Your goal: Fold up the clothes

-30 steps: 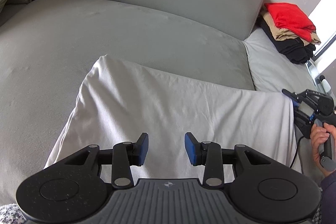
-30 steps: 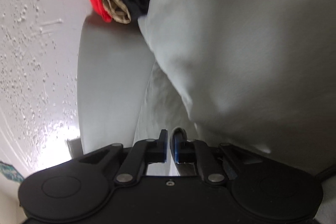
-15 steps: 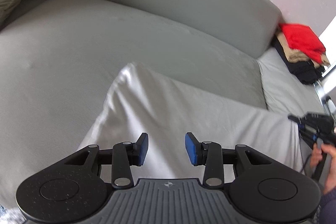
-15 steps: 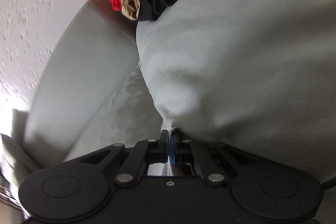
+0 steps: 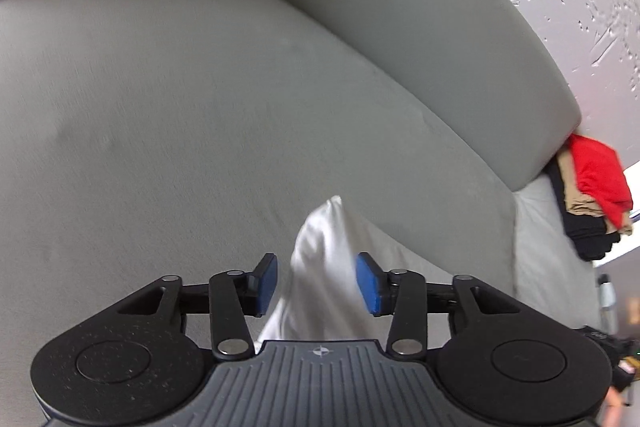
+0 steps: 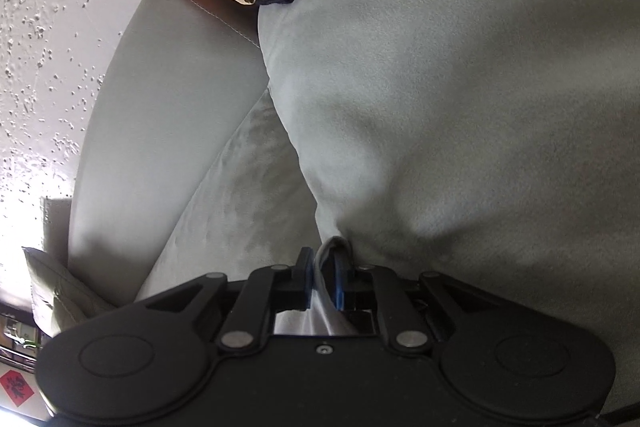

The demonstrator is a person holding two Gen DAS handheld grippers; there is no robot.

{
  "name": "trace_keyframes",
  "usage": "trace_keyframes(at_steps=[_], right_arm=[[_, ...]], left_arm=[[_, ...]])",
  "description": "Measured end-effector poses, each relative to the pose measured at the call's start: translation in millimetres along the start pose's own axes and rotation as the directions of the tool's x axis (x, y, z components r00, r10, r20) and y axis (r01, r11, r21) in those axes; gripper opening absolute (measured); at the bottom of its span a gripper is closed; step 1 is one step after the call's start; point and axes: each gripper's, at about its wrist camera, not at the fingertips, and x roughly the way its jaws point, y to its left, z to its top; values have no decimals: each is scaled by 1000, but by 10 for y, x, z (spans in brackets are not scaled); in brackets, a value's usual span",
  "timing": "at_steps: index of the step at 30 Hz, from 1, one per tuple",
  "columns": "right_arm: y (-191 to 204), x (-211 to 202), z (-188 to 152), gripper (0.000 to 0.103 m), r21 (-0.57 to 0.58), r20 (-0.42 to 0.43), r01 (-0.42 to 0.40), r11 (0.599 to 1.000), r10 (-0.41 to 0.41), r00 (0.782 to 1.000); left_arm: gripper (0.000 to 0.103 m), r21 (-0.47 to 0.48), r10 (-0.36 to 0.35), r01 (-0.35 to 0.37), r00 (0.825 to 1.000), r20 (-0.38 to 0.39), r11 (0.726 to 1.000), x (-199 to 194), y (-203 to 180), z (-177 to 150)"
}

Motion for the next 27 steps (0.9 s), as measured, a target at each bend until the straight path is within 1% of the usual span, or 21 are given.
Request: trace_keyframes(at_steps=[3,4,8,10,12,13,16,17,20,22,26,27], right_arm=[[4,30,19,10,15,-2,5,1000,-5,1000],[10,39,24,10,16,-2,7,1000,-7,1000],[30,47,23,10,19,-1,16,1000,-16,1000],[31,44,19,10,21,0,17,1000,-17,1000],[28,36,16,10,21,0,17,1000,-17,1000],[26,31,15,10,19,-1,17,1000,-17,1000],[19,38,24,10,16,-8,13,1000,-13,1000],[16,41,27,10,18,-10,11,1000,-11,1000],[13,45,32,10,21,-13,8,1000,-7,1000],[14,48,34,10,18,-17,6,1000,-6,1000],[12,60,43,10,12,-23,2,1000,-1,1000],[11,63,45,10,11,-24,0,1000,0,1000]], left_arm=[[22,1,-39,39,999,-25,999,15,19,5],[22,1,-52,52,998,-33,999,20,25,7],[23,0,-104,105,992,-67,995,40,51,14],[23,-33,-129,126,987,-100,991,108,126,26],[24,-73,-154,145,979,-136,987,188,214,40],[24,-95,-187,174,971,-147,980,222,252,46],[23,-145,-295,273,941,-164,951,321,297,61],[23,-156,-312,287,936,-164,945,371,304,79],[23,-199,-329,297,932,-155,934,545,337,158],[23,-250,-363,322,921,-141,913,678,346,200],[25,-315,-426,385,902,-72,868,785,375,251],[19,-322,-425,389,904,-46,863,772,395,266]])
